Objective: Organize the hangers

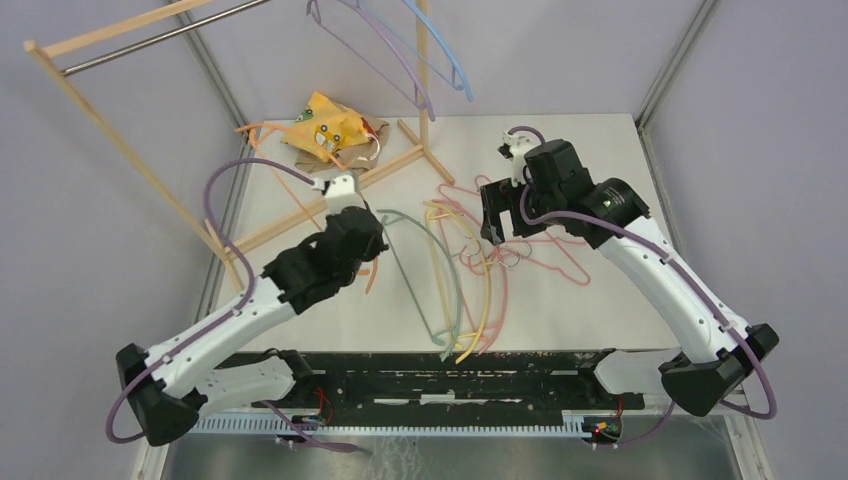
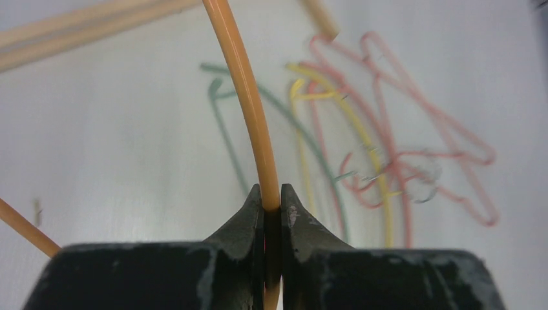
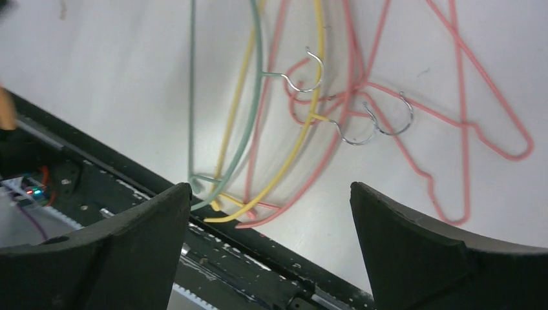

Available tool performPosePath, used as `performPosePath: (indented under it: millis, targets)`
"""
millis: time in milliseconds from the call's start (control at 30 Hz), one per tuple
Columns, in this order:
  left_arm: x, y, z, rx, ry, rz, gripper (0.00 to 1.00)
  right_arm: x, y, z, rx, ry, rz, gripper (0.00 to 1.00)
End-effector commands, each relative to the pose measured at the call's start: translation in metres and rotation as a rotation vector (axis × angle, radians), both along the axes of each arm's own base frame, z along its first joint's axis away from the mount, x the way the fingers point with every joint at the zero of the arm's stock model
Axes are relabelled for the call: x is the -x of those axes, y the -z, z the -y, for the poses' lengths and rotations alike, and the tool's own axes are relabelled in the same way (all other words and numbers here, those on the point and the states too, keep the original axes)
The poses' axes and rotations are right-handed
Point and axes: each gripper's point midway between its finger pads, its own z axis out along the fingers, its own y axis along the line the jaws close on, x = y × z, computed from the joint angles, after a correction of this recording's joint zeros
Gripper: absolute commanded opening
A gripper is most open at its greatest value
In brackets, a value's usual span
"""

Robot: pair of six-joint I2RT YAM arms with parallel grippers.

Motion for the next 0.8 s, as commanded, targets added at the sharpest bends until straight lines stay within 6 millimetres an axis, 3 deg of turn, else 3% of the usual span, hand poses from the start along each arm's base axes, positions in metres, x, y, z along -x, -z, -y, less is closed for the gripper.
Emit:
performPosePath:
  millis: [0,100,267,400,633,767]
  targets:
    - [-0.023,-0.148,-0.002,0.337,-0.044,0.363,0.03,-0.018,0.023,0.03,0.162,0.088,0.035,1.0]
    - [-0.04,-0.195,-0.006,0.416,-0.01,0.457,0.03,-0.024,0.029,0.031,0.171,0.102,0.036,1.0]
    - [-0.079,-0.236,-0.011,0.471,0.013,0.54,0.03,-0.036,0.026,0.028,0.162,0.117,0.049,1.0]
    - [-0.104,-0.267,0.004,0.516,0.075,0.598,0.03,-0.046,0.021,0.03,0.173,0.124,0.071,1.0]
    - [-0.134,-0.289,0.029,0.558,0.151,0.641,0.03,-0.055,0.025,0.043,0.189,0.156,0.06,1.0]
    - [-0.138,-0.299,0.038,0.581,0.195,0.677,0.03,-0.061,0.03,0.049,0.185,0.17,0.043,1.0]
